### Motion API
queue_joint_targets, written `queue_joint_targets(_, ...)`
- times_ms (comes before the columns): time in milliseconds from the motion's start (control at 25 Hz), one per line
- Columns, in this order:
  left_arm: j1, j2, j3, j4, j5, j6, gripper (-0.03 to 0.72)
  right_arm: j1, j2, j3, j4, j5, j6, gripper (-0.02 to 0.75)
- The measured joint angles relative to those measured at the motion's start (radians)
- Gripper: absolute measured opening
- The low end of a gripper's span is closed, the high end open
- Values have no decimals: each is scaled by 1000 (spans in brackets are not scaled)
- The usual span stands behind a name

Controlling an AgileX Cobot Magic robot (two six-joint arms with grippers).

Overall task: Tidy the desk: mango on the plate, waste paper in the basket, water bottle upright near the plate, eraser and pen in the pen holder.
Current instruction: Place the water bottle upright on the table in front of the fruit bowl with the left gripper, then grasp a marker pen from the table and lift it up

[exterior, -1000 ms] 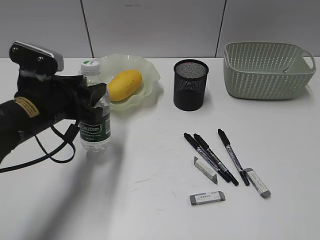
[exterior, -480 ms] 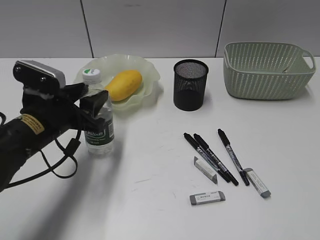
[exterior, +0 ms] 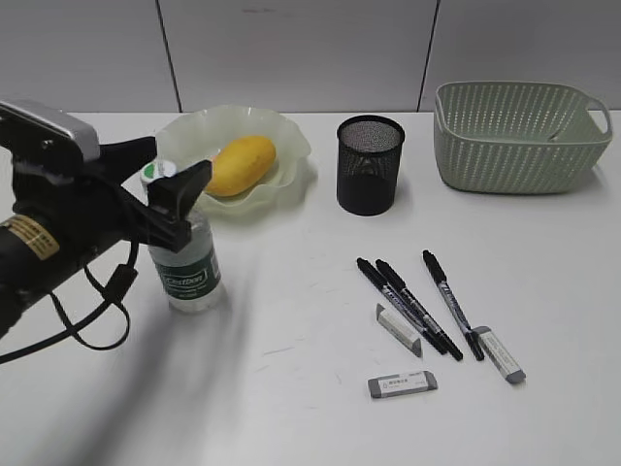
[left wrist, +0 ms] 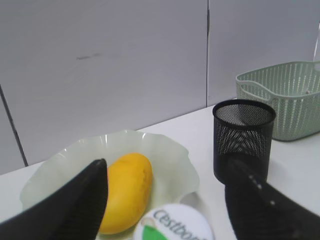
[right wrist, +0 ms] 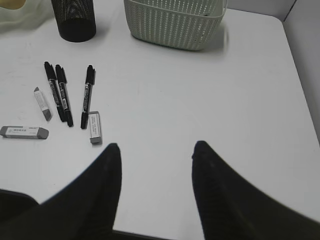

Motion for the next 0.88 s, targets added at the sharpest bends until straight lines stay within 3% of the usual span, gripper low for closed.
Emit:
queue_joint_targets(280, 0, -127, -4, -8, 75, -30, 555, 0, 0, 0, 0, 0, 0, 372)
queue_joint_targets(360, 0, -221, -44, -47, 298, -57, 531, 0, 0, 0, 0, 0, 0, 370)
queue_joint_targets(600, 1, -514, -266, -43, 1327, -77, 410, 0, 0, 0, 0, 0, 0, 368)
queue_joint_targets(760, 1, -721, -302, -8, 1751, -79, 375, 0, 0, 0, 0, 0, 0, 368)
queue_joint_targets(880, 1, -891, -278, 5, 1968, -108, 370, 0, 0, 0, 0, 0, 0, 367)
